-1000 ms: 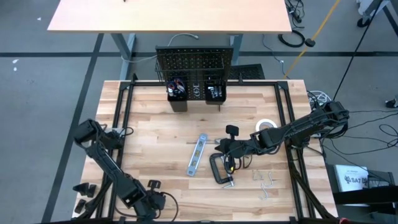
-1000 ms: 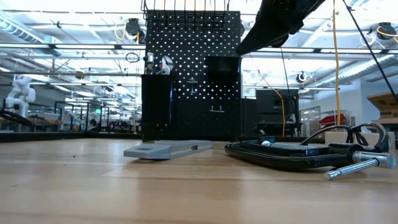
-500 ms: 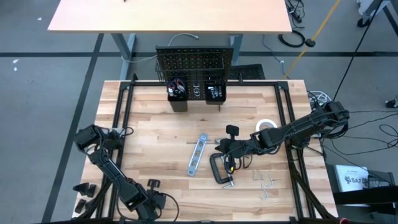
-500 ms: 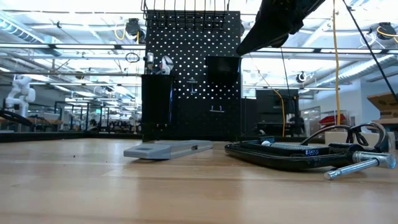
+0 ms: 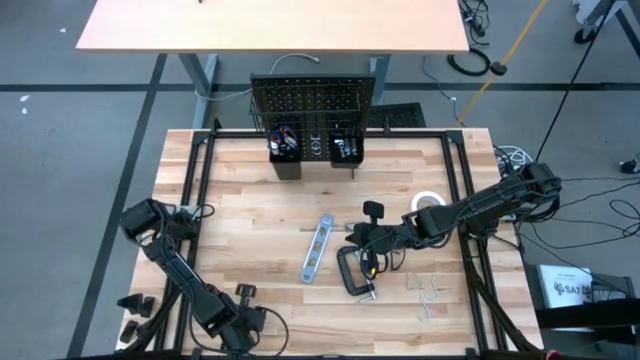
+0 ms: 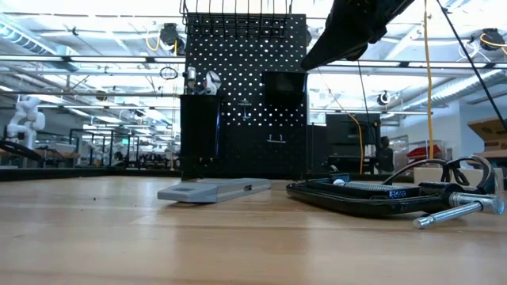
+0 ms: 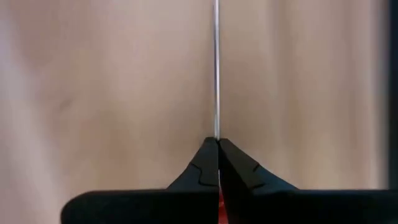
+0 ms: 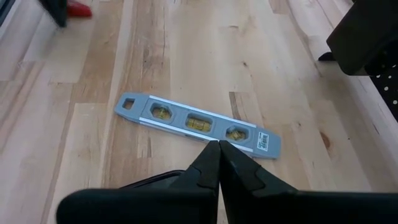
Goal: Hang tools onto peg board
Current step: Hang the red allen wrench on the peg board
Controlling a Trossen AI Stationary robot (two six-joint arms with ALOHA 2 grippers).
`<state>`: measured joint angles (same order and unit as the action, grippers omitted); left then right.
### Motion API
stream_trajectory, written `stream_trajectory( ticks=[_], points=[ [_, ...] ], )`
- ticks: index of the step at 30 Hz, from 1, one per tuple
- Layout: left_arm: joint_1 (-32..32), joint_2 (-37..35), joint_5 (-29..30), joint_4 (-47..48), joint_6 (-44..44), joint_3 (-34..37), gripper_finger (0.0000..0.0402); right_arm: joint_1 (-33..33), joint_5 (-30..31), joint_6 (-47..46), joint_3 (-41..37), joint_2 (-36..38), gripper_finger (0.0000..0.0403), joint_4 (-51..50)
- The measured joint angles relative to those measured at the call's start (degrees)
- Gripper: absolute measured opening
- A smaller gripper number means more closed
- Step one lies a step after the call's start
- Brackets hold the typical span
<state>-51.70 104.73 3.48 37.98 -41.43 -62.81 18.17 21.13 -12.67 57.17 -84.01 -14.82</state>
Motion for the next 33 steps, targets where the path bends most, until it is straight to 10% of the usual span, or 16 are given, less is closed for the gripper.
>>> stream_trajectory(
  ticks=[12,20,33],
  points=[
    [6.6,-15.3,9.9,4.4,2.8,0.0,0.0,0.4,-0.6,2.6,0.0,0.0,0.0,9.2],
    [16.4,-21.4,5.8,1.2,-1.2,-0.2,0.0,2.5,-15.1,18.2,0.3,-2.3,0.0006,24.9],
    [29.3,-20.5,-6.7,-1.0,0.0,-0.2,0.0,3.0,-4.6,24.8,21.8,-17.3,0.013,-1.7]
  ],
)
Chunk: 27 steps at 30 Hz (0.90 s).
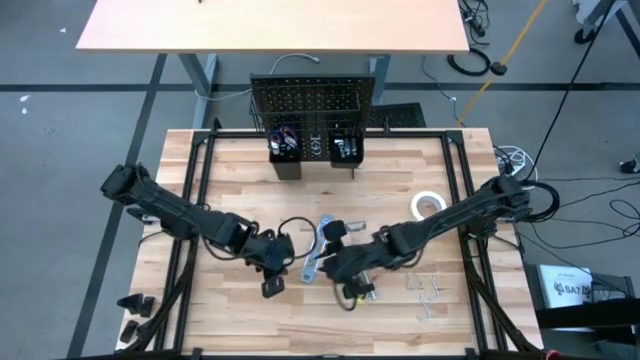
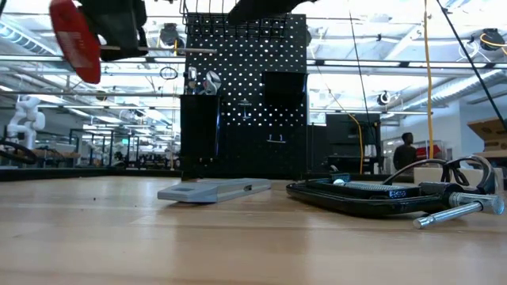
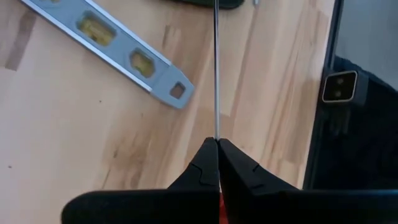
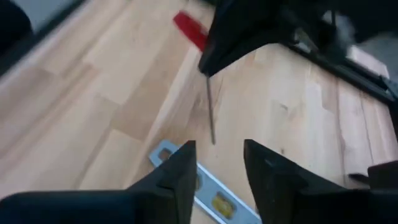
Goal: Hang tools onto peg board
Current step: Hang the red allen wrench on the peg board
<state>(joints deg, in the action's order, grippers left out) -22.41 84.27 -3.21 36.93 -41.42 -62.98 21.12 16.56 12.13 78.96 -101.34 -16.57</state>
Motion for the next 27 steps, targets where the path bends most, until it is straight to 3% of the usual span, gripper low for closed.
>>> stream_trajectory(
  ticks=[7,17,22,27],
  points=[
    [3.0,0.0,-2.4,0.0,1.8,0.0,0.0,0.0,4.8,0.9,9.0,-8.0,0.0152,-6.9],
    [5.2,0.0,-5.8,-0.2,4.5,0.0,0.0,-0.3,9.7,2.0,10.8,-11.9,0.0135,-7.4],
    [5.5,0.0,-5.9,-0.2,4.8,0.0,0.0,-0.4,10.7,2.1,10.8,-11.9,0.0107,-7.2],
    [5.7,0.0,-5.8,-0.5,4.9,0.0,0.0,-0.7,10.5,2.2,10.8,-11.8,0.0044,-7.8]
  ],
)
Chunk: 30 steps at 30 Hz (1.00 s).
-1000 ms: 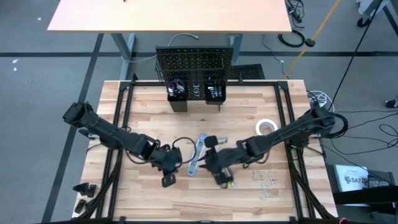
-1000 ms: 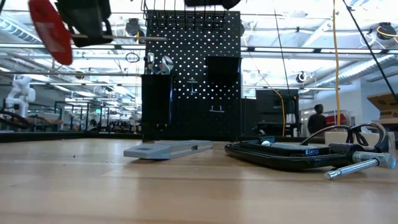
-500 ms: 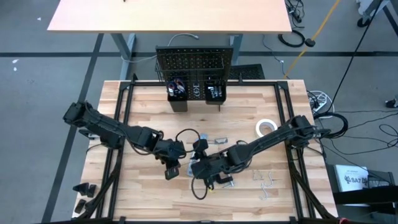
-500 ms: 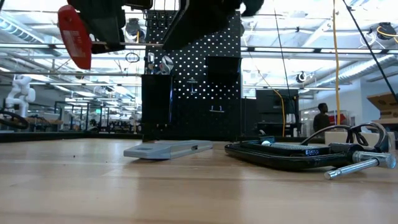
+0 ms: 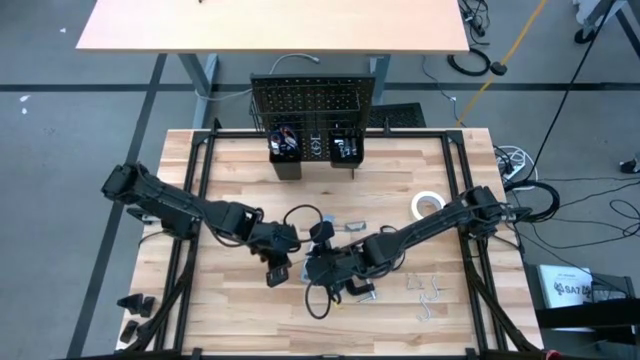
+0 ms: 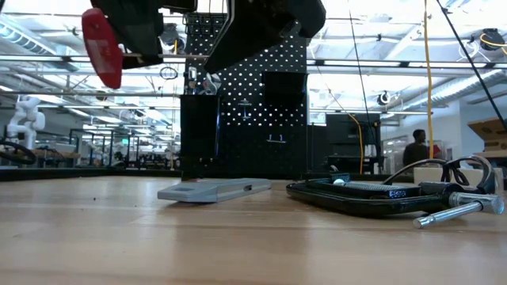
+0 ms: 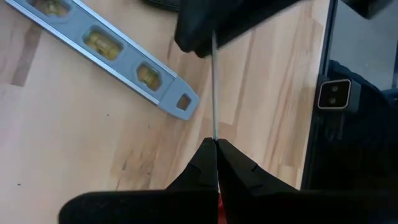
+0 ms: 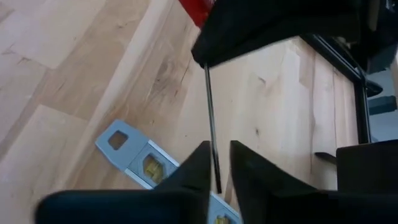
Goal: Hang tools onto peg board
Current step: Hang the red allen wrench on the peg board
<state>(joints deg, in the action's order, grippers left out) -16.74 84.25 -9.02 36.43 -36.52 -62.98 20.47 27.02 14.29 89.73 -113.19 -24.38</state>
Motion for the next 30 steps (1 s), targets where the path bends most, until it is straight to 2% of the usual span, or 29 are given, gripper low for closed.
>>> stream_trajectory(
  ticks=[3,6,11,15,20,24,27,30],
  points=[
    [0.1,0.0,0.0,0.2,0.9,0.0,0.0,0.0,-0.4,1.8,0.0,0.0,0.0008,0.0],
    [0.4,0.0,0.1,0.4,0.9,0.0,0.0005,0.0,-0.7,1.9,0.0,0.0,0.0003,0.1],
    [1.2,0.0,0.0,-0.1,3.2,0.0,0.0037,-0.7,-4.7,-1.3,0.0,0.0,0.0002,-1.9],
    [2.5,-0.1,-2.7,-0.1,7.2,0.0,0.0058,-1.9,-8.9,-4.7,0.0,0.0,0.0001,-7.0],
    [4.3,-2.4,-6.4,0.2,11.5,0.0,0.0061,-3.7,-10.6,-7.1,-3.6,1.4,0.0001,-8.7],
    [5.5,-9.2,0.1,0.1,17.8,0.0,0.0061,-5.1,-12.7,-10.4,-12.7,8.3,0.0001,-2.1],
    [5.5,-15.8,9.5,-0.4,23.5,0.0,0.0061,-5.9,-13.5,-12.9,-22.0,15.0,0.0001,7.0],
    [5.4,-21.3,18.1,-3.1,30.7,-0.1,0.0061,-6.6,-13.9,-13.6,-31.4,22.0,0.0,20.5]
  ],
)
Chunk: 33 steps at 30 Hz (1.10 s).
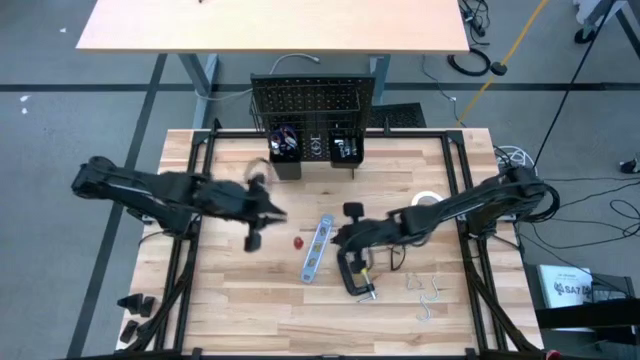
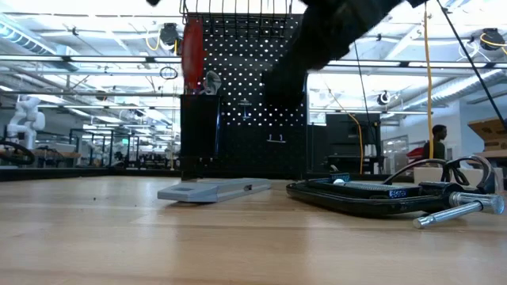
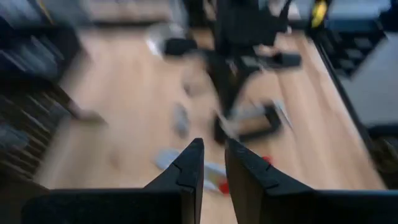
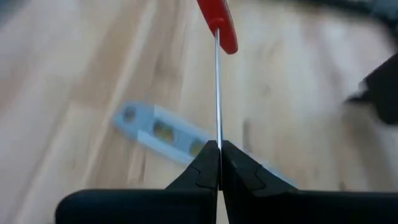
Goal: Hang tools onto peg board
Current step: Hang the red allen wrench on the peg board
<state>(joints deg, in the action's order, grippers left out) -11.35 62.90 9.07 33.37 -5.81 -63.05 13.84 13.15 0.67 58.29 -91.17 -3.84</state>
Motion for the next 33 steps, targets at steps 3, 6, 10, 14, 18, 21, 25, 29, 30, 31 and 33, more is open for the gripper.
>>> stream_trajectory(
  ticks=[3,6,10,14,18,21,25,29,30,31,33],
  points=[
    [0.3,-3.3,2.4,-5.0,6.9,0.0,0.0061,-1.8,-3.9,1.1,-8.8,5.8,0.0,13.2],
    [0.8,-5.1,2.3,-12.0,11.0,1.9,0.0061,-5.8,-11.4,2.5,-16.4,10.4,0.0,22.8],
    [2.6,-7.8,1.9,-19.5,12.2,7.9,0.0061,-11.0,-18.3,0.7,-24.6,13.4,0.0,37.4],
    [4.3,-10.0,-0.5,-36.1,8.0,20.7,0.0061,-13.2,-22.5,-2.0,-29.2,12.9,0.0,52.7],
    [4.9,-9.2,-3.0,-62.7,4.1,35.8,0.0061,-13.4,-22.6,-2.8,-29.6,11.8,0.0,56.0],
    [5.2,-6.5,-2.8,-82.8,1.9,44.7,0.0061,-12.7,-22.1,-4.1,-29.6,11.8,0.0,56.9],
    [4.9,0.6,-2.9,-102.1,1.6,49.4,0.0061,-11.6,-18.4,-5.9,-29.6,11.8,0.0,62.3],
    [4.9,8.8,0.0,-107.0,1.6,46.3,0.0061,-11.4,-7.4,-7.3,-29.6,11.8,0.0,64.6],
    [4.9,10.6,2.4,-107.3,1.0,45.1,0.0061,-11.4,-4.3,-7.3,-29.6,11.7,0.0,64.7],
    [4.9,12.7,5.1,-107.7,-0.5,43.5,0.0061,-11.5,-1.4,-7.0,-29.6,11.3,0.0,65.2],
    [4.9,16.6,9.1,-107.9,-3.3,40.0,0.0061,-11.5,2.3,-6.3,-29.6,10.4,0.0,65.5]
  ],
)
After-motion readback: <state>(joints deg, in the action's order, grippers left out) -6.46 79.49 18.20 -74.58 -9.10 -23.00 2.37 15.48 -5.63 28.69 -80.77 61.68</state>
